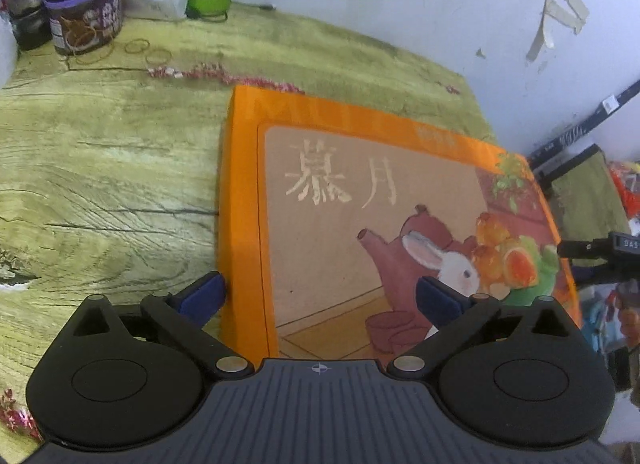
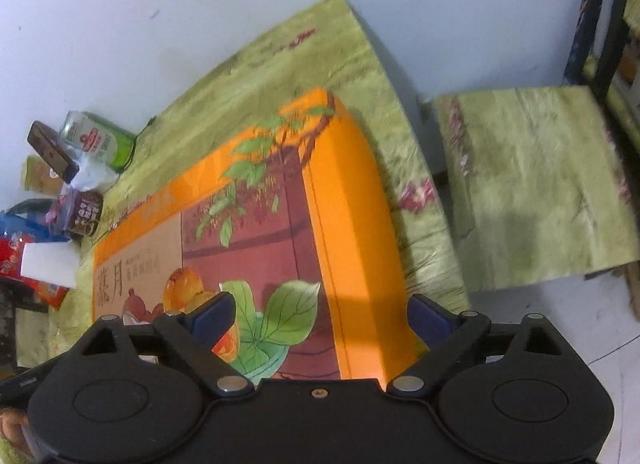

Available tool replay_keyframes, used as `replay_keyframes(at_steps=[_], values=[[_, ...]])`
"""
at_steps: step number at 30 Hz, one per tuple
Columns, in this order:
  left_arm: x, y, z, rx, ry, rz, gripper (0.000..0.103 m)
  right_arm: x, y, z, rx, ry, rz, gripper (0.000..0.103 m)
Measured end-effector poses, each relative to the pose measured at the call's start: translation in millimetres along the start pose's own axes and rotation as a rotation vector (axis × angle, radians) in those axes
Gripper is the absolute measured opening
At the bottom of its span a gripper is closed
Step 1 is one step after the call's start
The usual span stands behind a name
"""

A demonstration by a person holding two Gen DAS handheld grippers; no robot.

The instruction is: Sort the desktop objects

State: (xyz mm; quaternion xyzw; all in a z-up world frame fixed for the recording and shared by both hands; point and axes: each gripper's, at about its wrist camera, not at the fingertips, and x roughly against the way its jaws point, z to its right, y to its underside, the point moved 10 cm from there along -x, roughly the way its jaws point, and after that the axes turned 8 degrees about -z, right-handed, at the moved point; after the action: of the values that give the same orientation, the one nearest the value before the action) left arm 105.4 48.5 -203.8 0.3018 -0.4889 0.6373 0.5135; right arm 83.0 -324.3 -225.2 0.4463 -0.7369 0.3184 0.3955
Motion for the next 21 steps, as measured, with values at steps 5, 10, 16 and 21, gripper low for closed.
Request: replay_keyframes(at_steps=[5,10,16,21], values=[[-12,5,-6,0.004,-0.001,-0.033,0.103,-13,5,1,0.013,0.025,-0.018,0.099],[-20,7,-8,0.011,-0.001,-0.052,0.103,-27,8,-1,0.007,0.022,-0.039,0.103],[-23,6,-7,0.019,-0.004,-0.051,0.103,-25,9,-2,0.008,0.024,-0.036,0.103],[-25,5,-6,0.029,-0.005,-0.053,0.103,-26,8,-2,-0.009,0.028,-0.035,0.103]])
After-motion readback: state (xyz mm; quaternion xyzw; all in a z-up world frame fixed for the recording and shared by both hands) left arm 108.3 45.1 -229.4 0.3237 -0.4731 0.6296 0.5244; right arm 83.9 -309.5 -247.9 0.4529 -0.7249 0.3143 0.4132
